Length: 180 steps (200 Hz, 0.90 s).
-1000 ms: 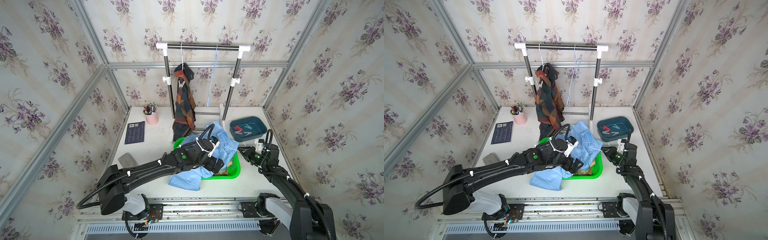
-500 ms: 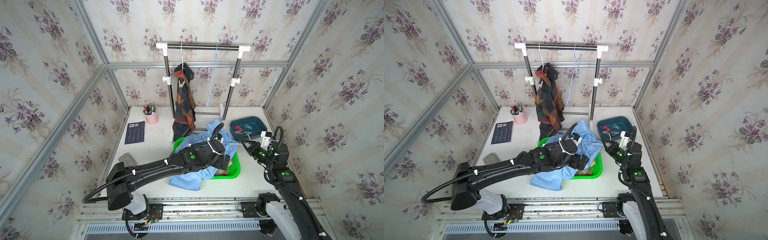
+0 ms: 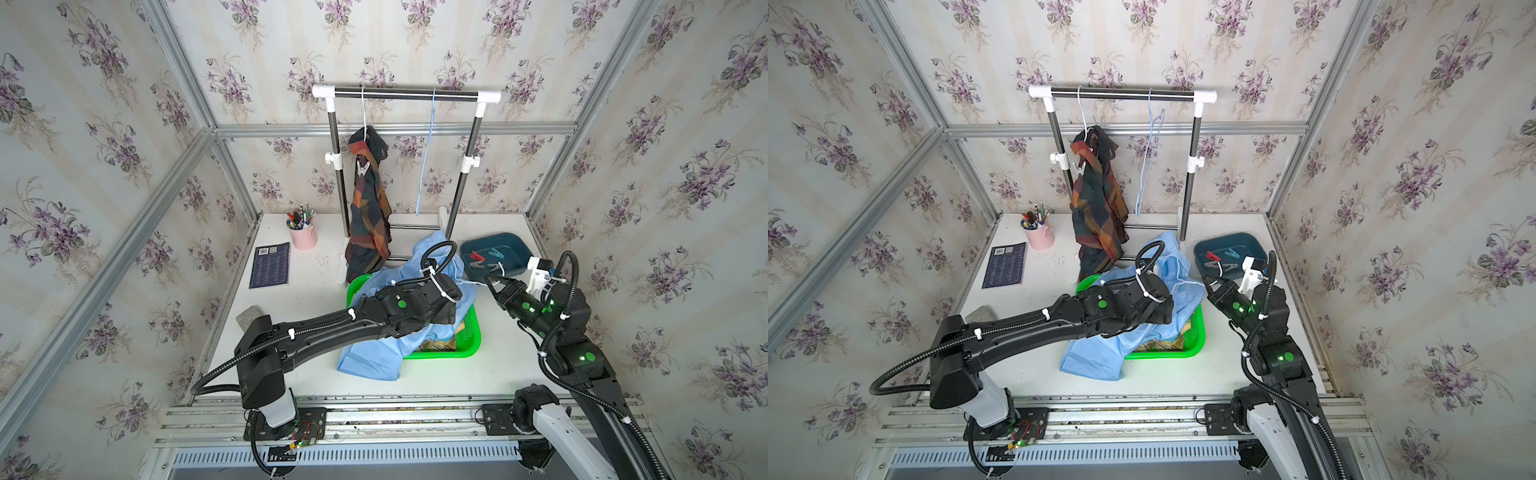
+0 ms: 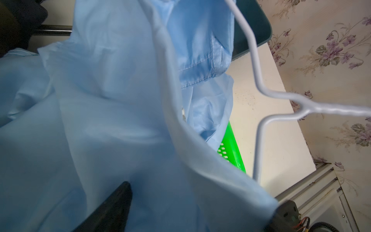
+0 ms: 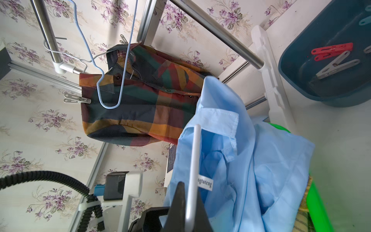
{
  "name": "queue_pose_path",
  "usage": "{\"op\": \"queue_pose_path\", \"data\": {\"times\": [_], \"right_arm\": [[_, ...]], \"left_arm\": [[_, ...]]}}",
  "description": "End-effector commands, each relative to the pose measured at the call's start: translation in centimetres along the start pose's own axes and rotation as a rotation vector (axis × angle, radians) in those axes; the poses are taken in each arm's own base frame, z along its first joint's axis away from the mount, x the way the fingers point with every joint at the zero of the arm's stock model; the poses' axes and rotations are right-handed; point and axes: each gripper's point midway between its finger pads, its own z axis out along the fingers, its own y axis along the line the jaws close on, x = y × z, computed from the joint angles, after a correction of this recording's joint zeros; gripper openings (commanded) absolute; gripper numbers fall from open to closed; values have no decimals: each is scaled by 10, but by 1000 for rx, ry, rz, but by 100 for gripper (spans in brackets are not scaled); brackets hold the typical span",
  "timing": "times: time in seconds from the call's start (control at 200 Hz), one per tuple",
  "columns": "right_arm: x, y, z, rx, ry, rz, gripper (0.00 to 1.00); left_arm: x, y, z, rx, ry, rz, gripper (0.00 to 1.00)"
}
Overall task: Remove the clothespins securing long-sleeve shirts to the hanger
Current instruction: Remove the long-sleeve shirt from the hanger.
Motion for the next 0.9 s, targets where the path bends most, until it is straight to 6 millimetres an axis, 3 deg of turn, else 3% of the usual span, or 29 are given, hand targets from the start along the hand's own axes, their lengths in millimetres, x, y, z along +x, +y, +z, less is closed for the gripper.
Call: {"op": "queue_pose_path", "data": {"times": [0.0, 0.195, 0.4, 0.58, 0.739, 0.894], "right_arm": [[-8, -1, 0, 15, -44, -5, 0], [-19, -2, 9, 41, -75, -41, 0], [-28, 3, 25, 52, -94, -69, 0], [-38, 16, 36, 39, -128, -76, 0], [-41, 20, 47, 40, -131, -77, 0], [-45, 23, 51, 38, -150, -66, 0]], "left_arm": [[5, 12, 1, -57, 12, -21, 66], [25, 20, -8, -55, 70, 12, 57], [43, 41, -27, -77, 113, 40, 49], [67, 64, -31, -112, 167, 62, 18], [84, 77, -32, -122, 204, 62, 1], [91, 86, -34, -129, 217, 77, 0]]}}
